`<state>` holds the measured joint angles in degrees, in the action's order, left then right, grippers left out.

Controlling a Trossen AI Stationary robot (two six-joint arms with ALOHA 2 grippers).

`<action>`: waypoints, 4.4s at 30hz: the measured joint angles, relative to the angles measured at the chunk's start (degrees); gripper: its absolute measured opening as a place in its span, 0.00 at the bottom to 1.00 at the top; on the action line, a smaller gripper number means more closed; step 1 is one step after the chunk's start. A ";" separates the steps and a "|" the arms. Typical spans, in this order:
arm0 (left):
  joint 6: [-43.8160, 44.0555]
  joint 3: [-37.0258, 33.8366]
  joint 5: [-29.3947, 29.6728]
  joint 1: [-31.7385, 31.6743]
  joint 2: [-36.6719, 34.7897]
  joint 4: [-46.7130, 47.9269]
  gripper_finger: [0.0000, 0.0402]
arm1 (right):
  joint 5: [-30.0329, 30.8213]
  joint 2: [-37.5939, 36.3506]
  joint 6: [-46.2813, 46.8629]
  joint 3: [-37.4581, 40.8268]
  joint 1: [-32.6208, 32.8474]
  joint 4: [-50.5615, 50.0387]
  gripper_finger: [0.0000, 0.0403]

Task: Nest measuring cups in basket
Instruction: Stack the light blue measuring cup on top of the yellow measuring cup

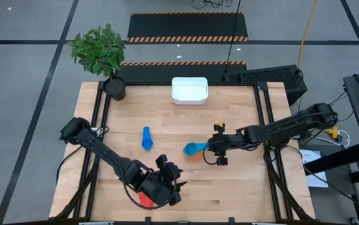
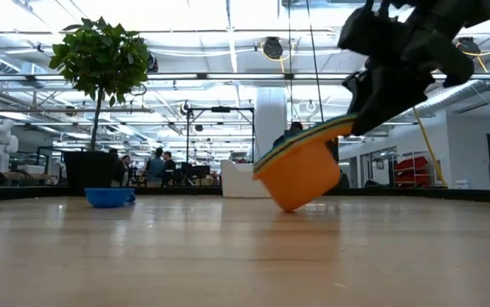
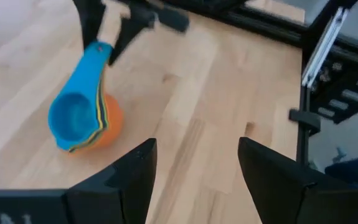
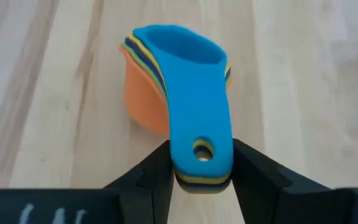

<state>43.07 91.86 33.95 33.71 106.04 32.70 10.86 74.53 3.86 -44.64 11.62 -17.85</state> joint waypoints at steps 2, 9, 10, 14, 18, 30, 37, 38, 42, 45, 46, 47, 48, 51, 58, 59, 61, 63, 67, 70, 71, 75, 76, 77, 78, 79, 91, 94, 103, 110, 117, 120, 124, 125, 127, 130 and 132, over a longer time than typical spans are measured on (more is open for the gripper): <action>-1.01 0.11 -1.59 -0.38 1.61 -1.62 0.57 | 1.18 -2.11 0.27 0.00 0.15 -2.64 0.32; 4.15 -0.05 -23.68 0.14 7.51 -1.98 0.57 | 1.27 -9.44 0.50 1.52 0.13 -3.81 0.32; 5.91 -0.03 -26.39 0.26 8.18 -2.59 0.57 | 1.15 -10.37 0.49 2.13 0.13 -3.82 0.32; 12.46 -0.05 -30.01 1.37 9.20 1.87 0.57 | 1.12 -13.09 0.64 3.56 0.11 -4.98 0.37; 18.20 0.01 -29.81 2.07 9.12 7.11 0.57 | 1.19 -15.12 1.11 4.08 0.09 -6.89 0.47; 22.31 0.04 -28.91 3.66 9.09 11.80 0.57 | 0.88 -17.86 1.29 4.20 0.11 -13.18 0.69; 23.81 0.04 -25.67 5.49 9.09 12.51 0.57 | -0.51 -24.22 2.52 4.20 0.81 -19.07 0.70; 23.91 0.04 -24.98 5.87 9.09 12.59 0.57 | -0.51 -25.25 2.61 4.20 0.93 -19.41 0.70; 24.02 0.04 -21.94 7.64 9.09 13.02 0.57 | 1.51 -27.48 6.15 4.20 1.29 -21.83 0.70; 24.95 0.04 -18.97 8.65 9.07 13.73 0.57 | 3.55 -27.23 8.35 5.12 1.29 -22.64 0.70; 25.09 0.04 -18.08 8.83 9.07 13.94 0.57 | 4.06 -27.00 8.67 5.97 1.27 -22.66 0.70; 25.13 0.04 -17.22 8.96 9.07 13.94 0.57 | 4.07 -26.74 8.96 6.87 1.12 -22.73 0.70; 25.13 0.04 -16.47 9.07 9.07 13.89 0.57 | 4.05 -26.42 9.33 7.73 0.89 -22.74 0.70; 25.26 0.04 -14.34 9.08 9.07 13.87 0.57 | 3.95 -25.80 11.39 10.37 0.42 -21.45 0.70; 26.05 0.04 -10.83 9.08 9.07 13.76 0.57 | 1.66 -25.88 11.62 12.80 0.48 -17.39 0.72; 25.77 0.04 -9.78 9.06 9.07 13.76 0.57 | 0.78 -25.89 11.59 13.00 0.48 -16.06 0.72; 24.97 0.04 -7.55 8.82 9.07 13.75 0.57 | -0.78 -25.85 11.58 13.79 0.49 -12.92 0.72; 24.02 0.04 -5.57 8.42 9.03 13.74 0.57 | -1.13 -25.69 11.57 14.85 0.50 -10.45 0.72; 22.56 0.04 -3.83 6.84 9.01 13.66 0.57 | -2.86 -24.52 12.14 16.76 0.44 -9.34 0.71; 21.17 0.04 -3.80 5.64 9.01 13.24 0.57 | -6.60 -23.67 12.02 18.52 0.44 -7.36 0.70; 20.68 0.04 -3.80 5.28 9.01 12.98 0.57 | -8.12 -23.50 11.80 19.37 0.44 -5.36 0.69; 17.58 0.04 -3.84 4.02 9.01 10.75 0.57 | -13.06 -22.79 10.77 22.80 0.44 4.17 0.69; 16.69 0.04 -3.85 3.82 9.01 10.03 0.57 | -13.89 -22.59 10.54 23.42 0.44 6.12 0.69; 15.84 0.04 -3.86 3.63 9.01 9.17 0.57 | -14.18 -22.42 10.48 24.01 0.44 7.65 0.69; 15.15 0.04 -3.86 3.49 9.01 8.44 0.57 | -14.16 -22.34 10.44 24.46 0.44 8.63 0.68; 14.51 0.04 -3.88 3.38 9.00 7.88 0.57 | -14.14 -22.27 10.33 24.77 0.43 9.38 0.67; 12.07 0.04 -3.91 2.26 9.01 6.24 0.57 | -13.88 -21.25 8.61 24.90 0.33 14.85 0.26; 12.08 0.04 -3.91 2.19 9.01 6.19 0.57 | -13.86 -20.29 6.94 24.90 0.33 17.20 0.14; 12.26 0.04 -3.91 2.70 9.01 6.04 0.57 | -7.56 -19.83 5.11 22.09 0.48 18.77 0.06; 10.82 0.04 -3.73 2.89 9.01 6.09 0.57 | 2.92 -16.64 3.34 11.51 2.61 4.38 0.03; 7.31 0.04 -2.36 2.56 9.01 7.60 0.57 | 5.61 -0.31 3.23 0.60 8.32 -0.94 0.04; 6.06 0.04 -3.00 2.57 8.89 10.89 0.57 | 5.73 8.15 1.21 -4.93 10.37 -4.78 0.05; 8.56 0.04 -3.01 2.50 7.89 16.79 0.57 | 5.50 17.90 -0.29 -12.62 11.70 -11.00 0.05; 9.37 0.04 -2.99 2.42 7.51 18.36 0.57 | 5.66 20.12 -0.99 -14.38 11.81 -12.09 0.05; 10.43 0.01 -2.90 2.06 6.80 20.19 0.57 | 5.88 23.33 -2.34 -17.17 12.01 -12.42 0.05; 11.41 0.01 -2.74 1.75 5.54 21.55 0.57 | 6.27 26.75 -4.26 -20.37 12.09 -12.35 0.06; 11.46 0.05 -2.53 1.58 5.07 20.68 0.57 | 6.26 27.90 -4.83 -21.65 12.09 -12.15 0.08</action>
<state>54.54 91.92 31.42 35.29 111.11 53.38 17.11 102.43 -0.97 -66.29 23.71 -30.00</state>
